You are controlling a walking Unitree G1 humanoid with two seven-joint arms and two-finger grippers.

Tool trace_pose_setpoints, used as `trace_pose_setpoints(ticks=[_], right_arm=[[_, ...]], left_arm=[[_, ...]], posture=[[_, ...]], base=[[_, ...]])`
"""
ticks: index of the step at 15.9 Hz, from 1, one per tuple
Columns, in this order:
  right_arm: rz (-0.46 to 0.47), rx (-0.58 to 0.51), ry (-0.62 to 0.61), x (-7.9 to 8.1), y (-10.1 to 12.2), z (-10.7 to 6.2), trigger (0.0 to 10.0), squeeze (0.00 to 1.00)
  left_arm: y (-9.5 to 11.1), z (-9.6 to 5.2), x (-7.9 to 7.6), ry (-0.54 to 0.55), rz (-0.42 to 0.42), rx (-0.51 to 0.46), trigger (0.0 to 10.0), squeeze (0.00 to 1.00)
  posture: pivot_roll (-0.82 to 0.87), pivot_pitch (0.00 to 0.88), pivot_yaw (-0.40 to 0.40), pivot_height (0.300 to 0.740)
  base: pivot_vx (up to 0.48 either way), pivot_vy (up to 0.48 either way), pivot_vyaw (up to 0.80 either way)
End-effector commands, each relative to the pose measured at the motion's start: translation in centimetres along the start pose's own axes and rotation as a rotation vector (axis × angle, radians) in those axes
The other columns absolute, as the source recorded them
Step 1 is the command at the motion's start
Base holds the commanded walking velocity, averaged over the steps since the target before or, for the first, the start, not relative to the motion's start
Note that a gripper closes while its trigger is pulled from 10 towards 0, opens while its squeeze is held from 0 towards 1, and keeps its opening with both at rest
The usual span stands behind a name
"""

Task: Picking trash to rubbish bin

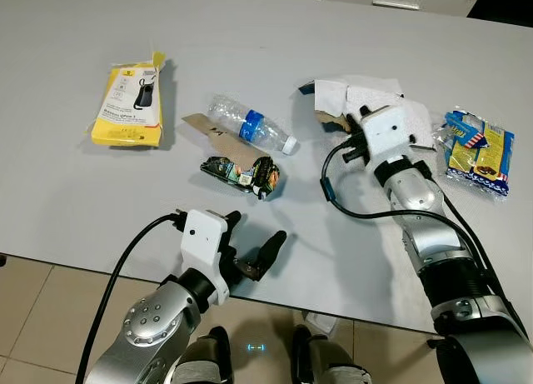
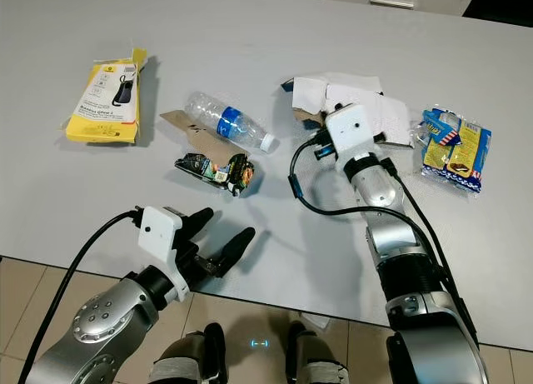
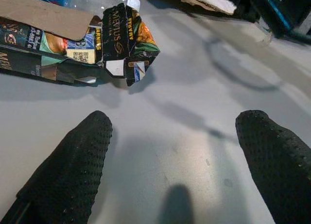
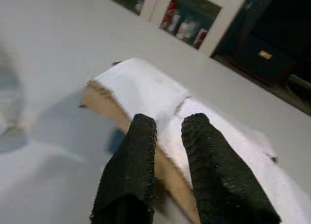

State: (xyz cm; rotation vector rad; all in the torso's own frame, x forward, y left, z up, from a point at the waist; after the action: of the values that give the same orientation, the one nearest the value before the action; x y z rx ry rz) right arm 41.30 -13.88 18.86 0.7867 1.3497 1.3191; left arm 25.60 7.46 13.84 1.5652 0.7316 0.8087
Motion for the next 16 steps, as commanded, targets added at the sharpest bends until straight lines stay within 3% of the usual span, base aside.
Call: trace_pose_setpoints(ticks=[1, 5, 11, 16], right_arm=[[-0.03, 0.026, 0.041, 0.4, -0.1, 0.0, 10.0, 1.0], [-0.038, 0.137, 0.071, 1.0, -3.0, -0.8, 10.0, 1.0], [-0.048, 0.114, 0.031, 0.2, -2.7, -0.9, 10.0, 1.0], [-0.104, 0.102, -0.131, -3.1, -2.2, -0.6, 10.0, 1.0]], left_arm=[[-0.2, 0.0, -0.3, -0.007, 0.0, 0.005, 10.0, 0.0], [-0.2, -0.1, -0.2, -0.003, 0.001, 0.006, 10.0, 0.0], [-0.3, -0.1, -0.1, -0.007, 0.007, 0.008, 10.0, 0.0], [-0.2, -0.1, 0.1, -0.004, 0.015, 0.009, 10.0, 0.0]], posture=[[-0.01, 0.254, -0.018, 0.74], [0.0, 0.255, -0.018, 0.74], [0.0, 0.251, -0.012, 0.74], [0.0, 0.247, -0.011, 0.74]], base=[[0.0, 0.0, 0.0], [0.0, 0.0, 0.0], [0.0, 0.0, 0.0], [0.0, 0.0, 0.0]])
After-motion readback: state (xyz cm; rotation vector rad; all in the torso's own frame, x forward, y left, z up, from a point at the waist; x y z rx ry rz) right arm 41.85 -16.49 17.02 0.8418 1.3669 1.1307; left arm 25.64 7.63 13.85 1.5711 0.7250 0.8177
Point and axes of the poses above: a point about 5 cm out from each wrist's last joint towards the gripper, its own z axis pointing out of the wrist towards the gripper, its own y axis along the axis of the wrist's last joint, x = y × z, the point moved 5 cm from there along z, pointing out of the wrist towards the gripper, and after that the axes turned 13 degrees about z, right-handed, at the moved point
